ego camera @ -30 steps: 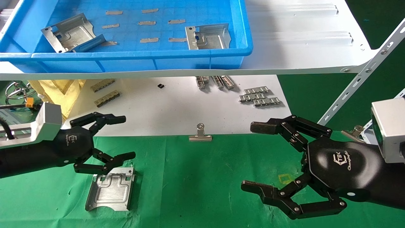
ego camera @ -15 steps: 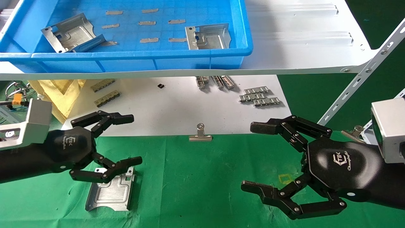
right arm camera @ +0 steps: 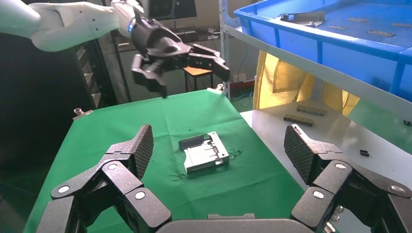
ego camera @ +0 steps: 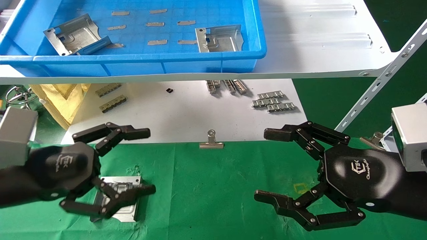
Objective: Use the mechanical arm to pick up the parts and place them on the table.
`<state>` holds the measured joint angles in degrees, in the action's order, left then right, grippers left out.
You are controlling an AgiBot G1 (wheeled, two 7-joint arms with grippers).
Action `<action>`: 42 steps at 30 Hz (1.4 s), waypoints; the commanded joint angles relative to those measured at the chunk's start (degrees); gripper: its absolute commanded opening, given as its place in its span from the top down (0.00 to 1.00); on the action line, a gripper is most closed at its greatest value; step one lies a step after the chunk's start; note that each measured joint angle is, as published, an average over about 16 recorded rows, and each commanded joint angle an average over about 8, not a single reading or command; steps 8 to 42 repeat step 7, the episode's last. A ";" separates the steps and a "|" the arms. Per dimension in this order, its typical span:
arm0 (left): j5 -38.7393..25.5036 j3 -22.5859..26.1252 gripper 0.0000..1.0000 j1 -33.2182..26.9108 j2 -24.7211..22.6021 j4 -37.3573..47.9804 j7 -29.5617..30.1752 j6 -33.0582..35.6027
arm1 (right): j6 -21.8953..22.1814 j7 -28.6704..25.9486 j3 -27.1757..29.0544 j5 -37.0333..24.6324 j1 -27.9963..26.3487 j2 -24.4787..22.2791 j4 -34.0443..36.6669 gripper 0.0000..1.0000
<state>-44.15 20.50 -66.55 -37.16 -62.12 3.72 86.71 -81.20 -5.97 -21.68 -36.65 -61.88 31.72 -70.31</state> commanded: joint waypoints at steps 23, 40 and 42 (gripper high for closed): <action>1.52 -2.97 0.00 3.31 1.42 -7.61 4.67 -0.67 | 0.00 0.00 0.00 0.00 0.00 0.00 0.00 0.00; 1.52 -2.97 0.00 3.31 1.42 -7.61 4.67 -0.67 | 0.00 0.00 0.00 0.00 0.00 0.00 0.00 0.00; 1.52 -2.97 0.00 3.31 1.42 -7.61 4.67 -0.67 | 0.00 0.00 0.00 0.00 0.00 0.00 0.00 0.00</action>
